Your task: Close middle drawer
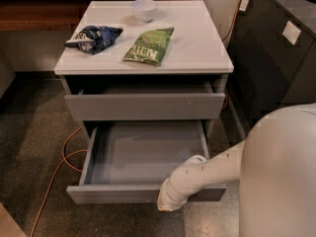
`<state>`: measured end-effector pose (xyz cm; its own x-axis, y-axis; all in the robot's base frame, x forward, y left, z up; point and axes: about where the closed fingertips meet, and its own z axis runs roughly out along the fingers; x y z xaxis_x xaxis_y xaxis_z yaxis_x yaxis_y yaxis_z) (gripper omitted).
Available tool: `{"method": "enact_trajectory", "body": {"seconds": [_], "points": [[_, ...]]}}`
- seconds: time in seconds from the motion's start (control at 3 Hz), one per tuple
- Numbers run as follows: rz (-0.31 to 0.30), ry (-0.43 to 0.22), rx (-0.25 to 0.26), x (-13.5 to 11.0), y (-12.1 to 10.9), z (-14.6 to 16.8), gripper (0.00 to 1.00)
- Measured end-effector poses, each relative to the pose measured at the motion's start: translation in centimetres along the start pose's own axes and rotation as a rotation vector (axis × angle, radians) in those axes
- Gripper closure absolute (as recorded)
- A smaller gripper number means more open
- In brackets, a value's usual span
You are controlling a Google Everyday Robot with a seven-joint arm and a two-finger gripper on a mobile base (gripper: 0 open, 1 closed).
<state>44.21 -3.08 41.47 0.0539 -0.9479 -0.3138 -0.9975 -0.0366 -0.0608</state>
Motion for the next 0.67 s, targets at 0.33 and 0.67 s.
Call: {"method": "enact_trajectory", "body": {"seconds": [0.33, 0.67], "points": [[0.044, -0.017, 0.052, 1.67, -3.16, -0.22, 1.0], [0.044, -0.023, 0.061, 1.7, -3.39, -0.26, 1.0]]}}
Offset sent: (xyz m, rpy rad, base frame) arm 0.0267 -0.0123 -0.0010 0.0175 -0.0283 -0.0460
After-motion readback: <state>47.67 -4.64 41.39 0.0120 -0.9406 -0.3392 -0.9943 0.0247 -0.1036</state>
